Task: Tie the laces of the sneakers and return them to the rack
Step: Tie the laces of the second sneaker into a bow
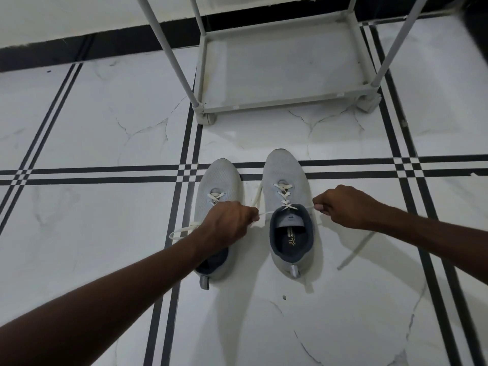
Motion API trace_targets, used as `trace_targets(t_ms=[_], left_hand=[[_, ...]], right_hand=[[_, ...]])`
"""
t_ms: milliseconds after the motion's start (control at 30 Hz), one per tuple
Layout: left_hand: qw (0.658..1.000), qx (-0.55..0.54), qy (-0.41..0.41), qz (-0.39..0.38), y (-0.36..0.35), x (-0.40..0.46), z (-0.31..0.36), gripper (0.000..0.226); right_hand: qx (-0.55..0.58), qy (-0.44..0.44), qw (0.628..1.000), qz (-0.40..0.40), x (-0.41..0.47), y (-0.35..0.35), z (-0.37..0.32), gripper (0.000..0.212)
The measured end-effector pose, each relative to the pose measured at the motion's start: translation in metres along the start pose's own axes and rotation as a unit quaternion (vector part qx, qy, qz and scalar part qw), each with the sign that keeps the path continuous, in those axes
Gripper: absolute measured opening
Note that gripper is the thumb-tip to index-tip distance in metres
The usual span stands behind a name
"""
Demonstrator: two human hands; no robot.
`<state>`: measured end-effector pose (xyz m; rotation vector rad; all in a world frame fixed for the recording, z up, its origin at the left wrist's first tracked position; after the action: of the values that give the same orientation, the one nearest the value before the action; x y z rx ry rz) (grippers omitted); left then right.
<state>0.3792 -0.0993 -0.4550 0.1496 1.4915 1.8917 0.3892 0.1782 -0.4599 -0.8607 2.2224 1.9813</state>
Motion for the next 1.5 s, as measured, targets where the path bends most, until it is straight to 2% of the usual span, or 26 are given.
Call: trace_targets(t_ms=[100,267,333,433,500,567,633,700,733,800,867,900,1000,1100,1233,1300,1367,1433,1500], left_hand=[[0.999,0.037,-0.002,-0.01,-0.002,-0.003,0.001,0.028],[1.0,0.014,-0.016,-0.021,0.006,0.002,-0.009,0.021],[0.999,0.027,-0.034,0.016,0.017,0.008,-0.017,0.017],[0.984,0.116,-0.071,0.118,0.036,0.021,-0.026,0.012],[0.975,0.129,-0.054,0.173,0.051,0.027,-0.02,0.019],[0.975,0.102,0.006,0.2,0.063,0.033,-0.01,0.026],[0.972,0.021,0.036,0.23,0.072,0.039,0.003,0.024],[0.948,-0.184,0.046,0.257,0.076,0.046,0.014,0.018],[0.913,-0.321,0.054,0.245,0.075,0.05,0.02,0.022],[0.82,-0.545,0.077,0.158,0.072,0.055,0.033,0.025],[0.74,-0.663,0.1,0.047,0.067,0.056,0.049,0.022],[0.726,-0.68,0.108,0.013,0.065,0.056,0.055,0.022],[0.729,-0.678,0.092,-0.025,0.055,0.053,0.065,0.025],[0.731,-0.677,0.088,-0.013,0.05,0.05,0.066,0.033],[0.757,-0.643,0.117,0.008,0.05,0.049,0.062,0.021],[0.747,-0.651,0.132,0.006,0.051,0.05,0.059,0.018],[0.739,-0.661,0.126,0.0,0.054,0.05,0.056,0.017],[0.736,-0.667,0.112,-0.01,0.057,0.049,0.05,0.016],[0.737,-0.668,0.103,-0.02,0.057,0.046,0.043,0.018]], right_hand=[[-0.015,-0.014,1.0,-0.017,-0.003,-0.003,0.004,0.037],[-0.053,-0.027,0.998,-0.028,-0.01,0.001,-0.004,0.023],[-0.038,-0.026,0.998,-0.041,-0.01,0.009,-0.004,0.028],[0.026,-0.02,0.997,-0.066,-0.003,0.035,0.002,0.035],[0.044,-0.012,0.996,-0.072,0.0,0.058,0.004,0.031],[0.05,-0.003,0.996,-0.069,0.002,0.08,0.002,0.027],[0.047,-0.001,0.997,-0.063,0.003,0.097,-0.001,0.024],[0.041,0.002,0.998,-0.045,0.004,0.11,-0.004,0.022],[0.036,0.006,0.999,-0.028,0.005,0.116,-0.005,0.02],[0.031,0.013,0.999,0.003,0.008,0.124,-0.007,0.014],[0.047,0.02,0.998,0.036,0.01,0.128,-0.009,0.012],[0.048,0.022,0.997,0.058,0.011,0.13,-0.011,0.013],[0.008,0.035,0.989,0.141,0.015,0.129,-0.016,0.014],[-0.049,0.054,0.97,0.232,0.023,0.118,-0.023,0.013],[-0.002,0.044,0.958,0.284,0.03,0.1,-0.025,0.011],[0.021,0.013,0.953,0.301,0.033,0.091,-0.027,0.023],[0.079,-0.049,0.935,0.341,0.032,0.087,-0.03,0.018],[0.164,-0.12,0.921,0.331,0.03,0.084,-0.03,0.012],[0.304,-0.135,0.917,0.221,0.03,0.079,-0.03,0.016]])
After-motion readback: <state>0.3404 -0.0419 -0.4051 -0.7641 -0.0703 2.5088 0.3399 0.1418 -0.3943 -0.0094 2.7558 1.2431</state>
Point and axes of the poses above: each hand's wrist, its own x-axis towards the middle knuckle, its own y-axis out of the back of the hand, z = x × y, the point moved 1 cm from there along x, towards the middle knuckle, and after that the axes turned 12 degrees about -x, right-handed, at the moved point
